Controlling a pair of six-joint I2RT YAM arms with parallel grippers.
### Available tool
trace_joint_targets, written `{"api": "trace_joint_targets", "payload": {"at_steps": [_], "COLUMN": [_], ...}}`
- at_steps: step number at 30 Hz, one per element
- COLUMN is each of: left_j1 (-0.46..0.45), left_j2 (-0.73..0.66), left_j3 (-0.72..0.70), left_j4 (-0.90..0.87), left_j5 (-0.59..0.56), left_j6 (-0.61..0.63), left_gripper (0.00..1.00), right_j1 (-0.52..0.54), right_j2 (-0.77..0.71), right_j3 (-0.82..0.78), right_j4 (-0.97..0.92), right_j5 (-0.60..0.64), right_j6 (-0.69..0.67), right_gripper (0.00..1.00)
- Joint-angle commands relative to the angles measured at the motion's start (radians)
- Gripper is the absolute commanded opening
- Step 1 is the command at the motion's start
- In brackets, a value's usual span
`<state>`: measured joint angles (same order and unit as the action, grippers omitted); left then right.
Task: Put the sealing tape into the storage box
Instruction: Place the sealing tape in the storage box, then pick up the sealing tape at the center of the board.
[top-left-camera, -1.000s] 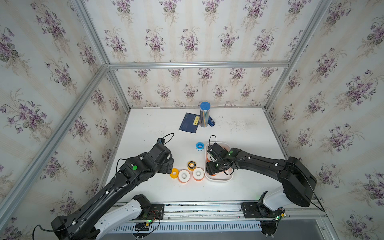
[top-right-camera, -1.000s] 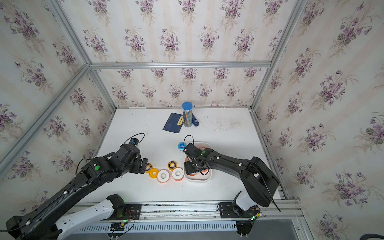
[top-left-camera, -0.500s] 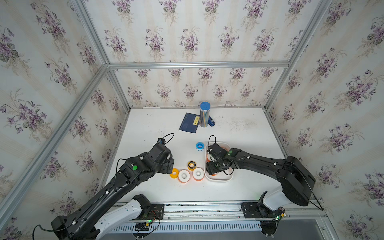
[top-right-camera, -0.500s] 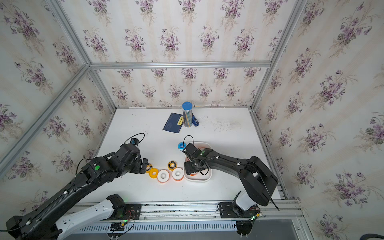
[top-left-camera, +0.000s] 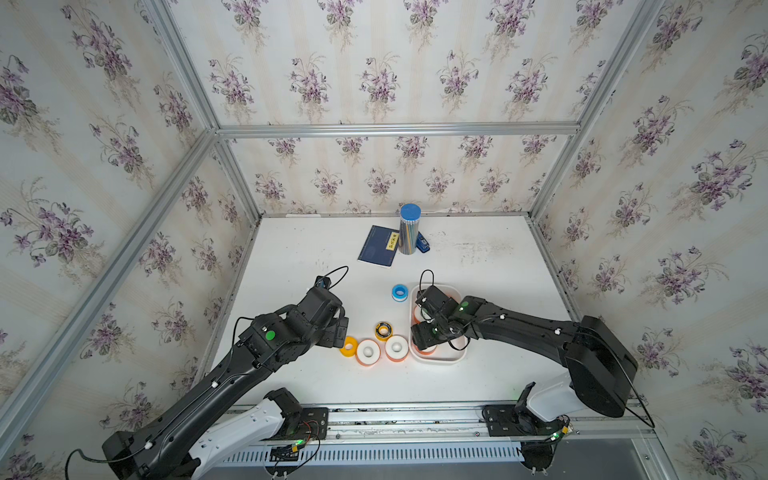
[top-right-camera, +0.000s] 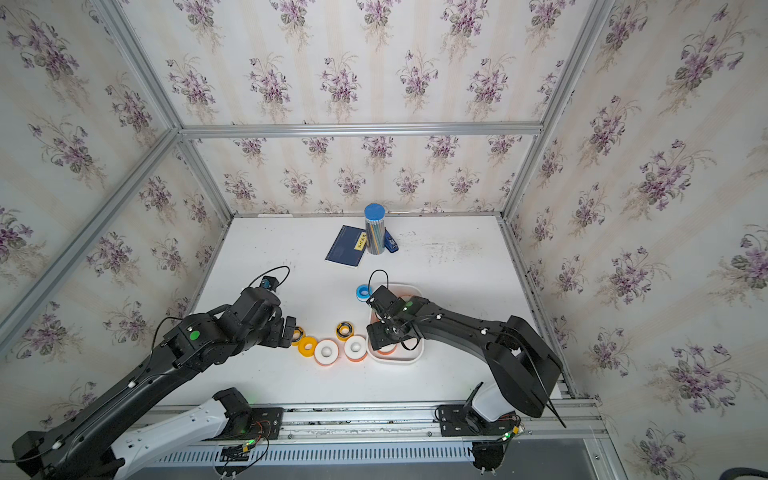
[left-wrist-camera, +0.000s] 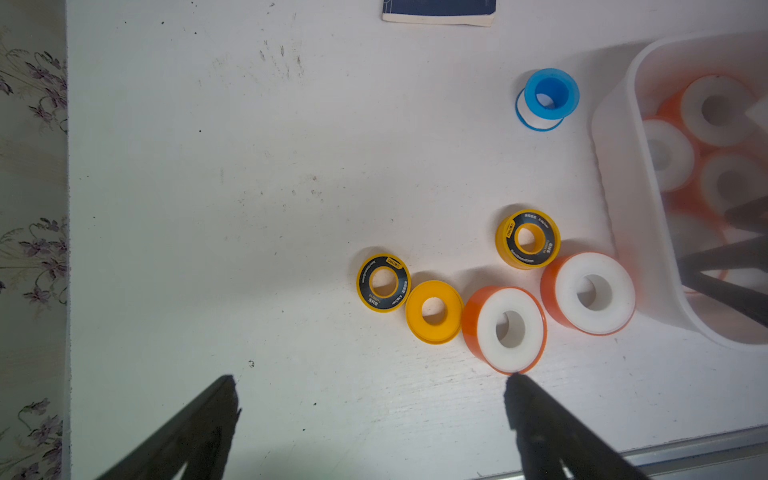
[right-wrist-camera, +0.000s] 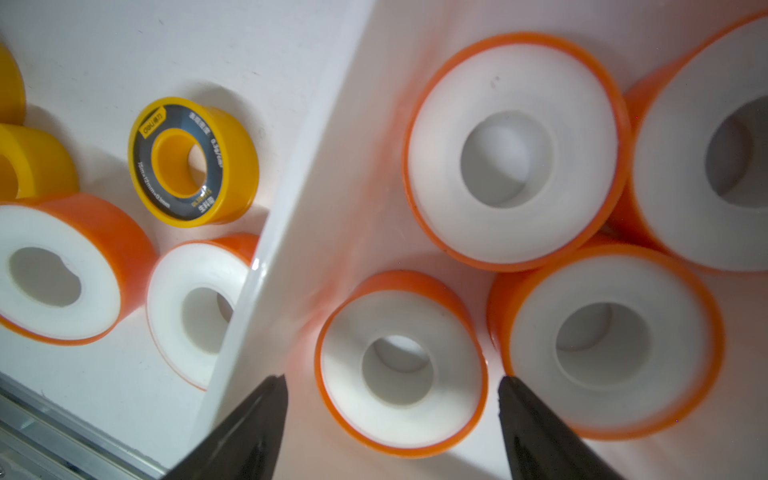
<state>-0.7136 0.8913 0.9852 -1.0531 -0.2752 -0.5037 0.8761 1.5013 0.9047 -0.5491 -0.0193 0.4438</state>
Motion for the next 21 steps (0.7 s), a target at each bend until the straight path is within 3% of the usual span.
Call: {"api": "trace_joint_targets", "payload": {"at_steps": [1, 8, 15, 19, 21], "left_j1": [0.000, 0.000, -0.030, -0.074, -0.120], "left_j2": [-0.001, 0.005, 0.042, 0.109, 0.159], "left_j3": [0.000, -0.002, -0.001, -0.011, -0.012], "left_j4": [0.013, 0.026, 0.055, 0.075, 0.081], "left_j5": [0.003, 0.051, 0.197, 0.266, 0.248], "left_j6": [0.013, 0.017, 0.047, 0.027, 0.016], "left_gripper": [1.00, 1.00, 0.99, 0.99, 0.98], "right_j1": [0.000, 0.000, 0.000, 0.000, 0.000], "right_j2": [-0.023, -0.171, -0.452, -0.593, -0.645], "right_j3": [0.007, -0.031, -0.260, -0.388, -0.434], "right_j4": [-0.017, 0.059, 0.257, 0.338, 0.354], "right_j5": [0.017, 0.118, 0.424, 0.490, 0.511], "right_j6": [-0.004, -0.009, 0.042, 0.053, 0.058], "right_gripper": [0.84, 0.83, 0.80, 0.83, 0.84]}}
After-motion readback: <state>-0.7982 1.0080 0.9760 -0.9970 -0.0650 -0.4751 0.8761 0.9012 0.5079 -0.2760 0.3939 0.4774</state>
